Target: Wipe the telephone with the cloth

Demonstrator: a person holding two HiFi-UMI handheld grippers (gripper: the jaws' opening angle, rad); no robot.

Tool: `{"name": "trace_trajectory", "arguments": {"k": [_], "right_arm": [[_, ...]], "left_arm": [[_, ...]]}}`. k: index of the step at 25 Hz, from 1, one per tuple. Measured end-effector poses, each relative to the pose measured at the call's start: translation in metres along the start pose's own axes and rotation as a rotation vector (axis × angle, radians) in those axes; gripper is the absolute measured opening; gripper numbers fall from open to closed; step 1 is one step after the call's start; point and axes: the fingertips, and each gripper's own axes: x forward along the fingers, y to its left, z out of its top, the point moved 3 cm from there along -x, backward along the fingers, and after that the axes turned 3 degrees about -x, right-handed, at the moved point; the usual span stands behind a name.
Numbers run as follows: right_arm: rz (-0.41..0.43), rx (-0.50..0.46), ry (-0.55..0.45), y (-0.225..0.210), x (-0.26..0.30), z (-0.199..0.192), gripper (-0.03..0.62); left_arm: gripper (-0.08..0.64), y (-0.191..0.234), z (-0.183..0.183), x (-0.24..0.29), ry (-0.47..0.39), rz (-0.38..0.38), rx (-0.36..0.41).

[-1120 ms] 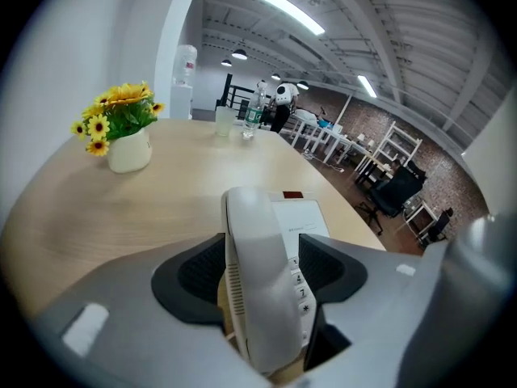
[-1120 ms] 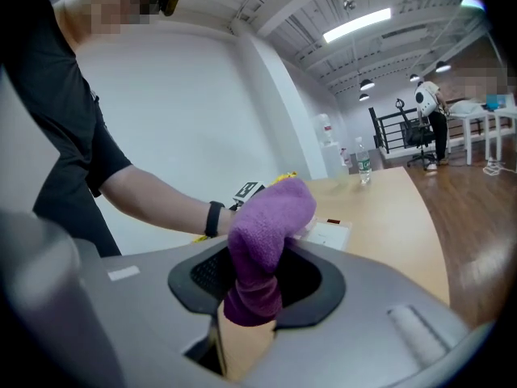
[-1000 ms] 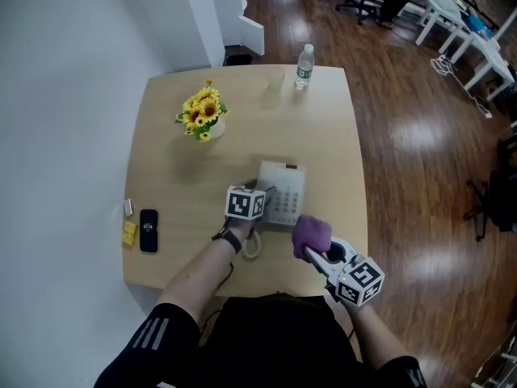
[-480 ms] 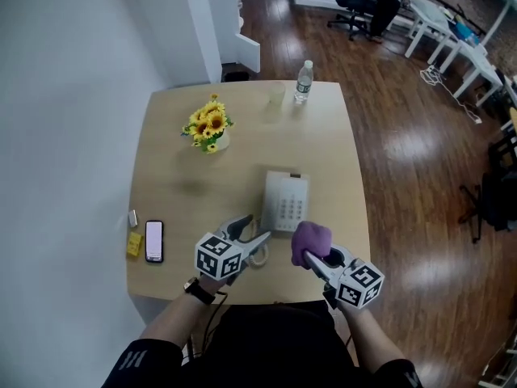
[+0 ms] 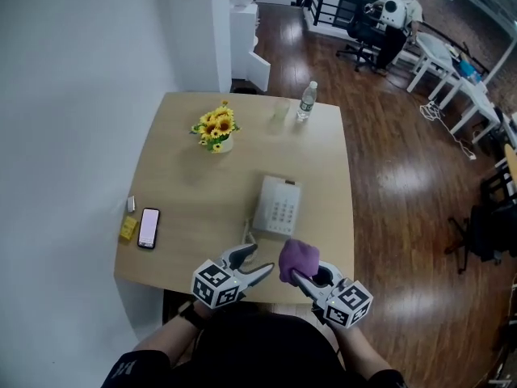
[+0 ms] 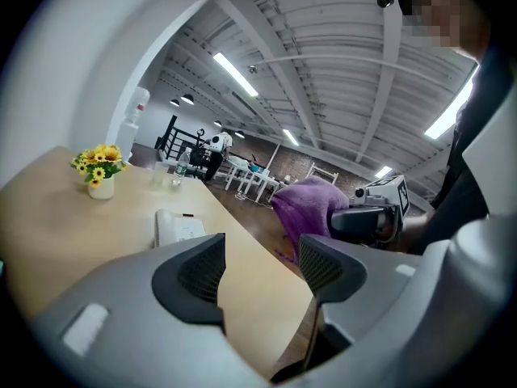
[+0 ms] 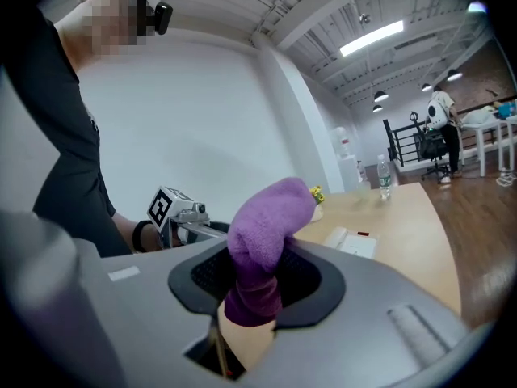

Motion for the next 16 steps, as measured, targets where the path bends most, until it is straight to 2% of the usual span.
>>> {"name": "trace_trajectory", "arguments": {"k": [5, 9, 16], "right_arm": [[0.039, -0.003, -0.057, 0.02, -0.046, 0.001, 0.133], [0.044, 0.008, -0.08, 0.034, -0.086, -0.012, 0.133], [0.037, 0.038, -0.12, 0.048, -0.144, -0.032, 0.133]], "left_arm": [[0.279, -0.05, -0.008, 0.004, -0.05, 0.008, -0.039], [0.279, -0.087, -0.019, -0.001, -0.064, 0.023, -0.011], [0.279, -0.132, -0.045, -0.017, -0.095, 0.07, -0.011]]}}
